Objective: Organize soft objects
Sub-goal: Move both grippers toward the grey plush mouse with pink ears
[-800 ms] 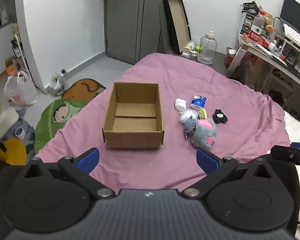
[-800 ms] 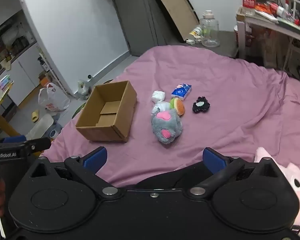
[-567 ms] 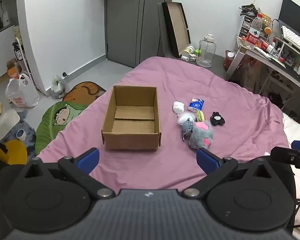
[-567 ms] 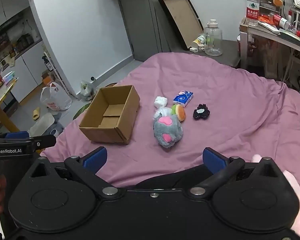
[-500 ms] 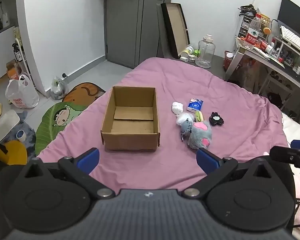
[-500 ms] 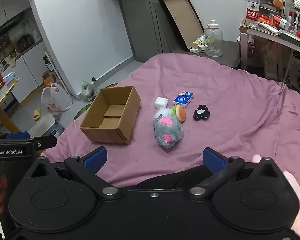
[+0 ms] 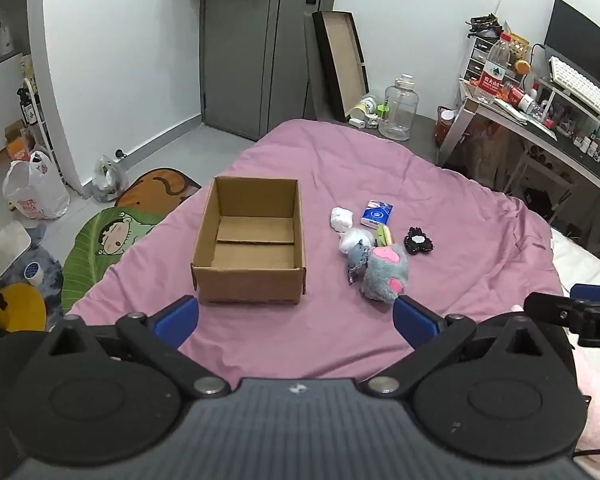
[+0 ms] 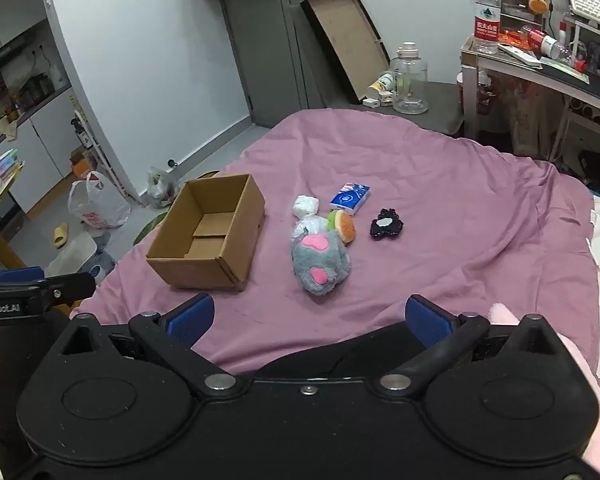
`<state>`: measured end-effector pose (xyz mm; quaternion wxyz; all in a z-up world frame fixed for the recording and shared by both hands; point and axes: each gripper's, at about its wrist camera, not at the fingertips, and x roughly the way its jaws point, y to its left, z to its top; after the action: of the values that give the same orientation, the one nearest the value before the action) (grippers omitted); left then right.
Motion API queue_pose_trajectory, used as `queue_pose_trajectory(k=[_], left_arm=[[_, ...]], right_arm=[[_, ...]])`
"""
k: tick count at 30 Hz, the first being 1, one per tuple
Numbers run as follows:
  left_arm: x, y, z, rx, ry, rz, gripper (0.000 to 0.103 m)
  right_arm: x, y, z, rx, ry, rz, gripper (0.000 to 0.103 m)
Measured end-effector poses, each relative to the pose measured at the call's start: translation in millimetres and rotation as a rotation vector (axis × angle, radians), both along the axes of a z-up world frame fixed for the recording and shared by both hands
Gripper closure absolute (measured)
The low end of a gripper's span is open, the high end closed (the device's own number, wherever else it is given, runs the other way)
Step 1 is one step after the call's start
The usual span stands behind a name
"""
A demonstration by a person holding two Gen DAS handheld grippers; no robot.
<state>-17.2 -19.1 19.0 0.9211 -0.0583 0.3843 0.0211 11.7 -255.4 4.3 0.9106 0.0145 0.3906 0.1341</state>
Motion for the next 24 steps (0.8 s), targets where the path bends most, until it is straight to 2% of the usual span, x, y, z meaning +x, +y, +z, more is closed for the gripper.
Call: queue_pose_trajectory(k=[13, 21, 24], left_arm=[[-6.5, -1.9, 3.6, 0.006, -0.009, -0.009, 0.000], [-6.3, 2.3, 6.5, -0.037, -0.003, -0.018, 0.000], [-7.7, -2.2, 8.0, -0.013, -0.002, -0.020, 0.000]], right_arm=[[-6.9, 1.5, -0.2, -0.011, -0.019, 0.006, 0.000], [-6.4, 2.1, 4.8, -0.021, -0.030, 0.014, 0.000], [-7.6, 1.3, 6.9, -0.023, -0.039, 0.016, 0.000]])
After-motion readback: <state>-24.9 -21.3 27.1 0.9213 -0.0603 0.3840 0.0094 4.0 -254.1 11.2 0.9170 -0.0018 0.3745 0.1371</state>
